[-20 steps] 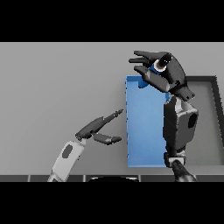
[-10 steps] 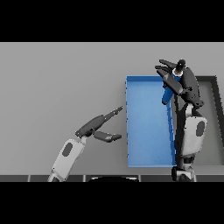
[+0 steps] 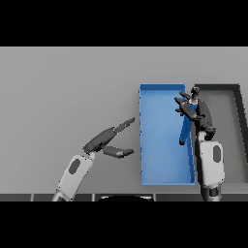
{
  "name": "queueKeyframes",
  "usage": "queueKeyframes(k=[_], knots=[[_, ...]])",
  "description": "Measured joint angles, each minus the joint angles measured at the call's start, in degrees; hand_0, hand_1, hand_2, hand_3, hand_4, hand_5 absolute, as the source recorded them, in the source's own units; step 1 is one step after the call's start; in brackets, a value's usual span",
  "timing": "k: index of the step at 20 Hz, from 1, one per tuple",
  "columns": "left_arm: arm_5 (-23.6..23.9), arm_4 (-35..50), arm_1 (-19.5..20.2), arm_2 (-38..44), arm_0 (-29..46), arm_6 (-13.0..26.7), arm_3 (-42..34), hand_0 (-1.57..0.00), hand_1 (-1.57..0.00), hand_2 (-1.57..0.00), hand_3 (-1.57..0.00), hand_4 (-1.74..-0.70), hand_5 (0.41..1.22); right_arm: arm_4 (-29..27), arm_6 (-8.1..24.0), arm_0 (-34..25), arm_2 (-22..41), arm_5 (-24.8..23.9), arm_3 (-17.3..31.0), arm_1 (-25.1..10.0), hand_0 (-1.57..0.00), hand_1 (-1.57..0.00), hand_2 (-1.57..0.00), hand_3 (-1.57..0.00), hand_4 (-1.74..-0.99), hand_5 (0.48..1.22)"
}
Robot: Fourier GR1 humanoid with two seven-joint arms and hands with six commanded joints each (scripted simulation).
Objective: Pick up the blue pipe and place it into the blue bin.
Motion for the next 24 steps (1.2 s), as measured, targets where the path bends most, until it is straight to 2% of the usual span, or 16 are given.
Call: queueKeyframes(k=[1,3,5,6,7,9,10,12,13,16,18,21,24], knots=[[0.08,-0.21,0.04,0.01,-0.23,0.12,0.22,0.00,0.00,0.00,0.00,-0.92,0.478,-2.05,0.00,1.13,2.51,-1.64,0.72,-1.48,-1.57,-1.57,-1.57,-1.26,-1.546,1.221],[0.14,0.01,-0.19,0.08,-0.48,0.68,0.04,0.00,0.00,0.00,0.00,-0.92,0.481,-7.57,-0.01,1.62,7.34,-6.31,1.95,-6.29,-1.57,-1.57,-1.57,-0.80,-1.616,1.221],[0.30,-0.19,0.02,0.12,-0.58,0.56,-0.13,0.00,0.00,0.00,0.00,-0.92,0.486,-13.27,-1.38,1.15,12.71,-11.71,2.35,-10.82,-1.57,-1.57,-1.57,-0.51,-1.661,1.221],[0.32,-0.11,-0.07,0.02,-0.40,0.44,-0.36,0.00,0.00,0.00,0.00,-0.92,0.489,-15.57,-1.44,1.30,15.21,-14.45,1.75,-12.37,-1.57,-1.57,-1.57,-0.41,-1.677,1.171],[0.28,-0.30,0.03,-0.16,-0.24,0.12,-0.39,0.00,0.00,0.00,0.00,-0.92,0.491,-17.77,-1.66,1.12,16.60,-16.87,2.08,-13.59,-1.57,-1.57,-1.52,-0.45,-1.626,1.161],[0.49,-0.14,-0.20,0.17,-0.94,1.07,-0.23,0.00,0.00,0.00,0.00,-0.92,0.493,-23.55,0.04,0.54,20.97,-21.04,3.34,-17.40,-1.08,-1.03,-0.99,-0.29,-1.469,1.148],[0.40,-0.06,-0.25,0.18,-0.94,1.28,-0.14,0.00,0.00,0.00,0.00,-0.92,0.493,-25.77,0.04,0.16,22.73,-22.30,4.40,-18.84,-0.87,-0.82,-0.79,-0.23,-1.405,1.137],[0.44,0.10,-0.42,0.11,-0.80,1.06,-0.52,0.00,0.00,0.00,0.00,-0.93,0.494,-30.50,0.03,-1.38,27.02,-25.26,5.68,-22.64,-0.55,-0.52,-0.50,-0.15,-1.339,1.108],[0.45,-0.06,-0.68,-0.14,-0.86,1.64,-0.41,0.00,0.00,0.00,0.00,-0.93,0.494,-32.16,0.02,-2.88,29.92,-25.12,5.97,-24.88,-0.44,-0.42,-0.40,-0.12,-1.307,1.068],[0.61,0.00,-0.82,-0.04,-0.77,1.64,-0.28,0.00,0.00,0.00,0.00,-0.93,0.496,-32.93,0.02,-7.75,40.36,-23.95,5.80,-32.79,-0.23,-0.21,-0.21,-0.06,-1.233,0.913],[0.61,-0.12,-0.36,0.12,-0.38,1.51,-0.13,0.00,0.00,0.00,0.00,-0.93,0.496,-36.86,0.02,-11.32,47.44,-23.45,4.80,-36.90,-0.14,-0.14,-0.13,-0.04,-1.205,0.837],[0.55,-0.41,-0.85,-0.69,0.35,0.40,-0.16,0.00,0.00,0.00,0.00,-0.93,0.496,-39.76,0.02,-15.76,54.77,-22.38,4.97,-40.03,-0.07,-0.07,-0.07,-0.02,-1.161,0.771],[0.42,0.51,-0.63,0.25,-0.59,1.63,-0.46,0.00,0.00,0.00,0.00,-0.93,0.497,-41.45,0.02,-17.78,57.73,-22.85,4.89,-40.93,-0.04,-0.04,-0.03,-0.01,-1.110,0.736]])
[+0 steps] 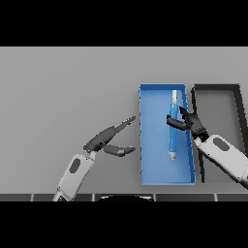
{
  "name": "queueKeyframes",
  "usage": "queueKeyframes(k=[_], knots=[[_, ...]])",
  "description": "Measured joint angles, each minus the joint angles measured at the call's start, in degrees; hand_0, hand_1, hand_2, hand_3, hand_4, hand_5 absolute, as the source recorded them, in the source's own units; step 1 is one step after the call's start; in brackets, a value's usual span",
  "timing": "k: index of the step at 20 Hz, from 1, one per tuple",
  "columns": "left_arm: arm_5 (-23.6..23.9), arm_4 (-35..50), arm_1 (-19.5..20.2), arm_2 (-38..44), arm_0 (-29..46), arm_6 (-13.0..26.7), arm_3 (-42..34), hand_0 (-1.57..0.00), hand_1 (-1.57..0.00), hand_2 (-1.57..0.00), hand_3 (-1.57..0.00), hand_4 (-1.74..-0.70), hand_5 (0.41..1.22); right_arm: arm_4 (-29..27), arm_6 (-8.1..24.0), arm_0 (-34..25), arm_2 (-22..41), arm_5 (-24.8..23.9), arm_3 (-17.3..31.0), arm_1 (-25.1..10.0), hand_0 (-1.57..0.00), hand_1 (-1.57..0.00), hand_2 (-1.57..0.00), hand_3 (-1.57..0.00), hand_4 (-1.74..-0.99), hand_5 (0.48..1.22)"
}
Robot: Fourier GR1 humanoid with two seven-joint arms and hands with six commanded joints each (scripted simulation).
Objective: Pick up the blue pipe and place it into the blue bin.
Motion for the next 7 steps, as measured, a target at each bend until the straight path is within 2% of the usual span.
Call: queueKeyframes(k=[7], knots=[[-0.66,0.02,1.56,0.54,0.83,-2.09,0.54,0.00,0.00,0.00,0.00,-0.93,0.495,1.29,-0.44,-0.33,1.55,2.30,-0.05,0.06,-0.02,-0.02,-0.02,0.00,-1.084,0.714]])
